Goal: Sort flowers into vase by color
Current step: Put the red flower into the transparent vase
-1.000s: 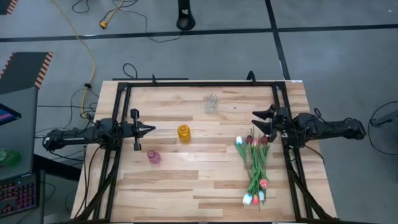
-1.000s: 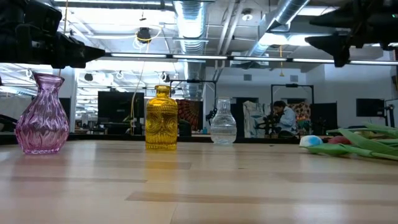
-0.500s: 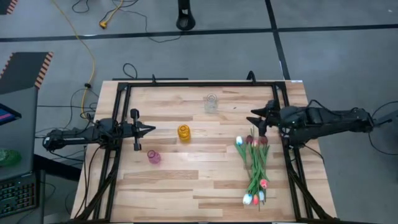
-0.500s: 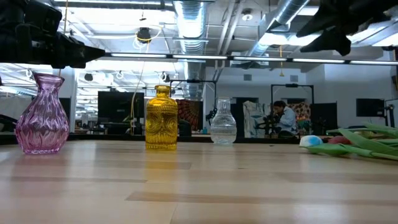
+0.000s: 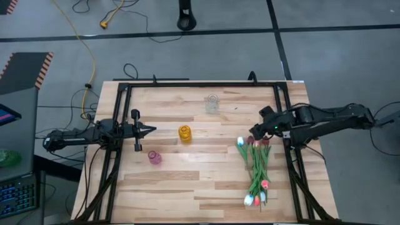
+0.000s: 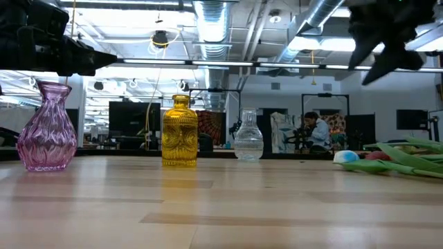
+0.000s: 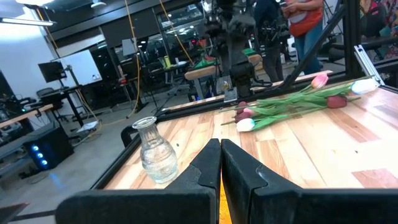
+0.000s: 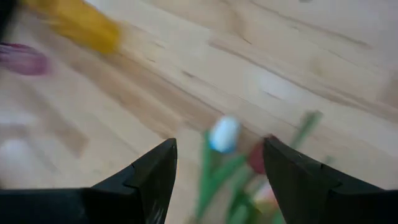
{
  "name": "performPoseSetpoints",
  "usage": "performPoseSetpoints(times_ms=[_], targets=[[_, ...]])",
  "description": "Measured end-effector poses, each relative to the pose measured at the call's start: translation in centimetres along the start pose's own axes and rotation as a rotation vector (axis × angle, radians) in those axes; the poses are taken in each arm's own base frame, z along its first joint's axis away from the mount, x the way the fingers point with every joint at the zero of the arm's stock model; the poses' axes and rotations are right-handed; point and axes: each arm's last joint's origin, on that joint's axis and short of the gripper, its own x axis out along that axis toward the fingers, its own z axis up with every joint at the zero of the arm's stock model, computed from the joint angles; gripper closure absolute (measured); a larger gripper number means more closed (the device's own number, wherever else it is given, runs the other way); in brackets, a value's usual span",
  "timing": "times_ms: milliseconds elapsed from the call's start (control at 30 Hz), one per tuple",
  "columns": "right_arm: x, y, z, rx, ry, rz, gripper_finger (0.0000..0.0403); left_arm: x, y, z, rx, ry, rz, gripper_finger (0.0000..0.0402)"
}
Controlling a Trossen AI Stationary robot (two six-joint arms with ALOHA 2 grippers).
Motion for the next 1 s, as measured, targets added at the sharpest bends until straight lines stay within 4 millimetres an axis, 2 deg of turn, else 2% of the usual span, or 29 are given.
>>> performPoseSetpoints(times_ms=[167,433,1000], targets=[[1.8,-0.1,-0.4,-0.006,0.076,-0.165,0.0138,0.0,0.0,0.0,0.000,0.001,0.000,0.0401],[4.7,0.6,-0.9,0.019,0.139,-0.319,0.0138,0.0,0.0,0.0,0.000,0.000,0.000,0.0401],[9.4,0.2,-0.5,0.038,0.227,-0.535,0.0138,0.0,0.0,0.0,0.000,0.000,0.000,0.0401]])
